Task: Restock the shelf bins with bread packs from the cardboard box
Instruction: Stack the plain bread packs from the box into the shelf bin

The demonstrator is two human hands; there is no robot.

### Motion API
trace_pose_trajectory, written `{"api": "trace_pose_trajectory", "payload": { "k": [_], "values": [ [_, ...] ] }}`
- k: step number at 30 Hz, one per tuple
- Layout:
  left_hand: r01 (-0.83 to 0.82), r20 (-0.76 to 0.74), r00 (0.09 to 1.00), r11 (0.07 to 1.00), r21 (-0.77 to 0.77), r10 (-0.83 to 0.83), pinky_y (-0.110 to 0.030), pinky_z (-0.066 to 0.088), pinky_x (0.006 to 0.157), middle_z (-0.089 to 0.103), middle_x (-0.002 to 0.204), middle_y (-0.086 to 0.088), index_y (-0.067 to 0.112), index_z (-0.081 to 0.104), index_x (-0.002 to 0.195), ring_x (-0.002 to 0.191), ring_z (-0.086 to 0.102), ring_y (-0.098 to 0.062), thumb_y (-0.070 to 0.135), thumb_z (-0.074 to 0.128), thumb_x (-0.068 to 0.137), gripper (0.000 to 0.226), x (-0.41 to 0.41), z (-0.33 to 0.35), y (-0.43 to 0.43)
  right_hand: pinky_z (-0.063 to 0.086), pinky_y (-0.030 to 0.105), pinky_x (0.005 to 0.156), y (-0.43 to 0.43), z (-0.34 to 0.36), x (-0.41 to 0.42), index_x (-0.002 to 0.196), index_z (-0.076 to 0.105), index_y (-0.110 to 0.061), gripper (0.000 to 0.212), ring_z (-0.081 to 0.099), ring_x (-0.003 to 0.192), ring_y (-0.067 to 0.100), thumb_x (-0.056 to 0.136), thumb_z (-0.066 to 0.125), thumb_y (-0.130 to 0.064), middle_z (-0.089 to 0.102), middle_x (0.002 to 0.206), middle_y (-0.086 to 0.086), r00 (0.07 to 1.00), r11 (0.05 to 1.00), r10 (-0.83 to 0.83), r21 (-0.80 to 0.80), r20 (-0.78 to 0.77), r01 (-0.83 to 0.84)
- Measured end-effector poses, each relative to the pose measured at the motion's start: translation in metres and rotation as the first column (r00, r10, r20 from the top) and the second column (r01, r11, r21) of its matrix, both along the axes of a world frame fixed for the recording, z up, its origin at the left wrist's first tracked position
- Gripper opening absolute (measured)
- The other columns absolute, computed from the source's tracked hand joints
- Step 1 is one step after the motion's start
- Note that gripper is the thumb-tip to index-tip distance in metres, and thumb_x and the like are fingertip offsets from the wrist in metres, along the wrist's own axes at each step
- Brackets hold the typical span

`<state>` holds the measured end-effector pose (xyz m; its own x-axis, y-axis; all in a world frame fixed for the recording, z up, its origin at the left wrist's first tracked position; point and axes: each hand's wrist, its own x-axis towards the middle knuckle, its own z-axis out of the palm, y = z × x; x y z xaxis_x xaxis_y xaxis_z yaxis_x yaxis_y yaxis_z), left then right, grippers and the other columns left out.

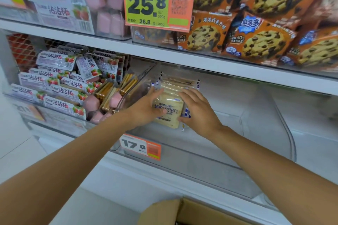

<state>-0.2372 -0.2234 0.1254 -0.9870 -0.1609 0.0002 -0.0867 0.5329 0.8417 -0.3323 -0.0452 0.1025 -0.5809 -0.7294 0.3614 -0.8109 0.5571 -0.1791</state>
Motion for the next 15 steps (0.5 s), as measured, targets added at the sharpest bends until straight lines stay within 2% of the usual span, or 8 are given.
{"api": "trace_pose_trajectory", "payload": {
  "k": [2,3,6,9,11,12,14,15],
  "values": [
    [0.007,0.002,1.0,1.0,0.013,-0.007,0.002,0.042,0.071,-0.002,0.163,0.007,0.018,0.023,0.155,0.129,0.024,0.001,0.003,0.061,0.093,0.075,0.001,0.0,0.001,0.017,0.036,0.119,0.002,-0.001,0.001,0.151,0.027,-0.019,0.087,0.009,0.149,0.017,0.081,0.075,-0.038,0.022,0.159,-0.002,1.0,1.0,-0.006,0.01,-0.005,0.006],
    [0.007,-0.003,1.0,1.0,0.009,-0.007,0.001,0.043,0.073,-0.004,0.163,0.006,0.018,0.021,0.156,0.13,0.024,0.001,0.002,0.061,0.093,0.076,0.001,0.0,0.0,0.015,0.036,0.118,0.005,-0.001,0.002,0.152,0.024,-0.02,0.09,0.006,0.149,0.018,0.08,0.075,-0.04,0.018,0.16,-0.001,1.0,1.0,-0.003,0.018,-0.004,0.003],
    [-0.002,0.025,1.0,0.996,-0.091,0.004,-0.012,0.034,0.097,-0.013,0.164,0.002,0.025,0.017,0.157,0.148,0.014,-0.012,0.008,0.064,0.092,0.081,0.003,0.006,0.0,0.012,0.037,0.118,0.016,0.005,0.007,0.154,0.014,-0.026,0.097,0.0,0.15,0.019,0.08,0.075,-0.045,0.007,0.163,0.0,0.999,1.0,-0.023,0.011,0.048,0.022],
    [-0.018,0.096,0.994,0.958,-0.285,0.047,-0.02,0.024,0.109,-0.009,0.164,-0.003,0.03,0.015,0.156,0.151,0.008,-0.018,0.02,0.065,0.094,0.081,0.013,0.021,0.005,0.018,0.038,0.119,0.033,0.014,0.02,0.153,0.024,-0.025,0.088,0.012,0.147,0.021,0.082,0.074,-0.04,0.02,0.16,0.001,0.989,0.994,-0.074,-0.065,0.131,0.083],
    [-0.02,0.125,0.99,0.929,-0.37,0.071,-0.025,0.025,0.112,0.01,0.164,-0.007,0.026,0.02,0.156,0.149,0.018,-0.021,0.026,0.064,0.094,0.076,0.024,0.031,0.013,0.028,0.034,0.114,0.048,0.02,0.035,0.147,0.039,-0.02,0.072,0.031,0.139,0.022,0.084,0.073,-0.032,0.04,0.149,0.003,0.977,0.982,-0.119,-0.122,0.176,0.142],
    [-0.041,0.113,0.99,0.927,-0.374,0.089,-0.026,0.031,0.109,0.028,0.159,-0.01,0.02,0.029,0.153,0.144,0.033,-0.023,0.026,0.065,0.094,0.07,0.03,0.036,0.019,0.033,0.031,0.108,0.055,0.024,0.045,0.14,0.047,-0.017,0.061,0.04,0.131,0.023,0.086,0.071,-0.029,0.05,0.14,0.004,0.971,0.972,-0.149,-0.154,0.189,0.179],
    [-0.139,0.031,0.987,0.933,-0.333,0.159,-0.028,0.048,0.09,0.062,0.127,-0.013,0.012,0.056,0.128,0.114,0.06,-0.025,0.024,0.067,0.092,0.04,0.046,0.044,0.037,0.044,0.032,0.093,0.072,0.033,0.07,0.12,0.062,-0.014,0.034,0.053,0.108,0.021,0.087,0.067,-0.022,0.063,0.115,0.004,0.958,0.943,-0.216,-0.215,0.187,0.255],
    [-0.189,-0.018,0.981,0.929,-0.318,0.193,-0.026,0.049,0.077,0.069,0.108,-0.01,0.013,0.062,0.109,0.099,0.065,-0.025,0.023,0.068,0.09,0.023,0.057,0.047,0.05,0.048,0.033,0.084,0.082,0.037,0.085,0.108,0.065,-0.015,0.022,0.057,0.095,0.02,0.087,0.065,-0.019,0.065,0.101,0.003,0.949,0.923,-0.252,-0.248,0.192,0.295]
  ]
}}
